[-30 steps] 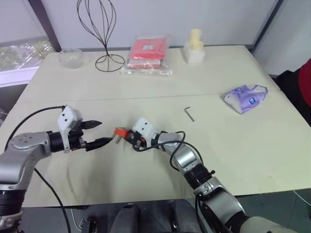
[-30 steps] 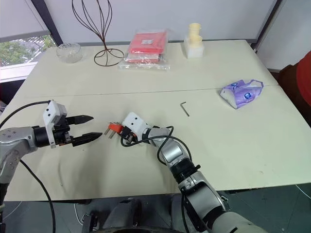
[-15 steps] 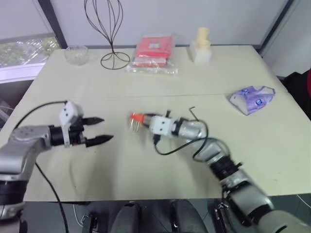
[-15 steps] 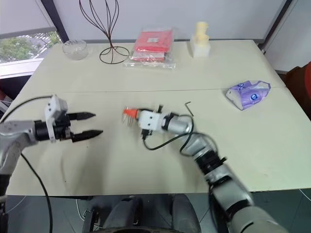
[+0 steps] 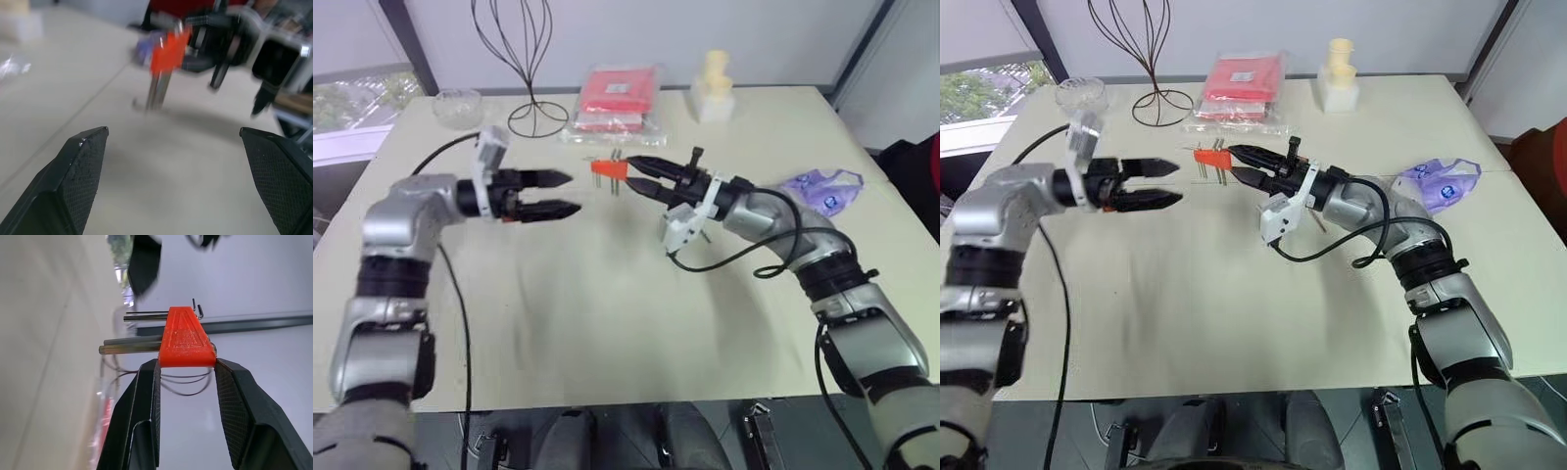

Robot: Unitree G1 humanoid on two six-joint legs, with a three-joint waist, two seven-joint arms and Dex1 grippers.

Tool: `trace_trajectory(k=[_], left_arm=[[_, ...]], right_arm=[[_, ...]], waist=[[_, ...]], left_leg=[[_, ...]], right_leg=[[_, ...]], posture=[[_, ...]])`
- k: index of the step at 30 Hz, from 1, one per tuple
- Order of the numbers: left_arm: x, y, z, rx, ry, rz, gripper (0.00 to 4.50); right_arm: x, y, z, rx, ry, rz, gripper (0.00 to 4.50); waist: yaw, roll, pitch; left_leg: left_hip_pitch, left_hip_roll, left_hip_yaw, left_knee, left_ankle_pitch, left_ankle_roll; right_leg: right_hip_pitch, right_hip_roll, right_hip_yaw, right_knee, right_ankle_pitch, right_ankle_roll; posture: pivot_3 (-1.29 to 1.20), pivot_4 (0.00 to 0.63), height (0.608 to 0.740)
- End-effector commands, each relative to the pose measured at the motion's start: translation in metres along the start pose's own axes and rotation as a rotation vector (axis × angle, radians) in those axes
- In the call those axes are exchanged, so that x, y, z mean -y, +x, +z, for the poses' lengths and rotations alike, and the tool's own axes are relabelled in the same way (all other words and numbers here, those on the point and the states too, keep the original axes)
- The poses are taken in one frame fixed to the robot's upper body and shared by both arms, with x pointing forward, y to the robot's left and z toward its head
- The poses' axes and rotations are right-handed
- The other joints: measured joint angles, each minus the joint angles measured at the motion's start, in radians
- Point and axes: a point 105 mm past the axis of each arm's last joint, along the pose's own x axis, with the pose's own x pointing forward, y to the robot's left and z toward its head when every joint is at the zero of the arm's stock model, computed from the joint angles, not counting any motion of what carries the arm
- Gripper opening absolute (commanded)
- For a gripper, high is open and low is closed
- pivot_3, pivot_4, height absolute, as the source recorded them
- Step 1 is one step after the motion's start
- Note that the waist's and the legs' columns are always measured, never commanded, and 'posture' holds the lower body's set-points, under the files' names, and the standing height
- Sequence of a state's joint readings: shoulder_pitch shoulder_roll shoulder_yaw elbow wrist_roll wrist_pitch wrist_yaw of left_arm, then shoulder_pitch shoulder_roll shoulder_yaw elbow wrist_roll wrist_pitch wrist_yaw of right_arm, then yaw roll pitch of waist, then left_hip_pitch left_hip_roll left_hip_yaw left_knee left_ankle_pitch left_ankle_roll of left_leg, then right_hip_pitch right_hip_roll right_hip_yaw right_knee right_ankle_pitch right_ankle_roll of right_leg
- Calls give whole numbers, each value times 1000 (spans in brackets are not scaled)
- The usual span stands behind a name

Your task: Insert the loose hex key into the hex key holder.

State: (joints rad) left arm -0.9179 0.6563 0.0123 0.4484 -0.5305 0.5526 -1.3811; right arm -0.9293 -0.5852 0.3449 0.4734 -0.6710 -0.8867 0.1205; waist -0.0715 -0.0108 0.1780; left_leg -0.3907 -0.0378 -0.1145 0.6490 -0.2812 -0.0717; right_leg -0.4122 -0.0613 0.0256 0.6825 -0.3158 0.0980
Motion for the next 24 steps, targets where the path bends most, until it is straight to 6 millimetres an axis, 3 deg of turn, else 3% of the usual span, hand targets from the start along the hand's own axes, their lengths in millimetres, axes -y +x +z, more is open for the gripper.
trace_trajectory(k=[1,6,19,21,24], left_arm=[[-10,8,7,15,27,-6,4500],[-17,29,12,21,43,-63,4500],[-13,57,19,40,76,-158,4500],[-13,60,18,47,74,-161,3967],[-12,63,17,53,74,-167,2651]], right_arm=[[17,-2,-1,9,-44,-65,1019],[14,-3,0,4,-35,-57,1019],[7,-2,3,-6,-12,-40,1019],[7,-1,3,-6,-10,-40,1019],[6,-1,4,-8,-7,-39,1019]], waist=[[-3,0,0],[-2,0,0],[-3,0,0],[-2,0,0],[-2,0,0]], left_leg=[[0,0,0,0,0,0],[0,0,0,0,0,0],[0,0,0,0,0,0],[0,0,0,0,0,0],[0,0,0,0,0,0]], right_leg=[[0,0,0,0,0,0],[-1,1,0,1,0,0],[0,0,0,1,0,0],[0,0,0,1,0,0],[0,0,0,1,0,0]], posture=[[0,150,740],[0,150,740],[0,150,740],[0,150,740],[0,150,740]])
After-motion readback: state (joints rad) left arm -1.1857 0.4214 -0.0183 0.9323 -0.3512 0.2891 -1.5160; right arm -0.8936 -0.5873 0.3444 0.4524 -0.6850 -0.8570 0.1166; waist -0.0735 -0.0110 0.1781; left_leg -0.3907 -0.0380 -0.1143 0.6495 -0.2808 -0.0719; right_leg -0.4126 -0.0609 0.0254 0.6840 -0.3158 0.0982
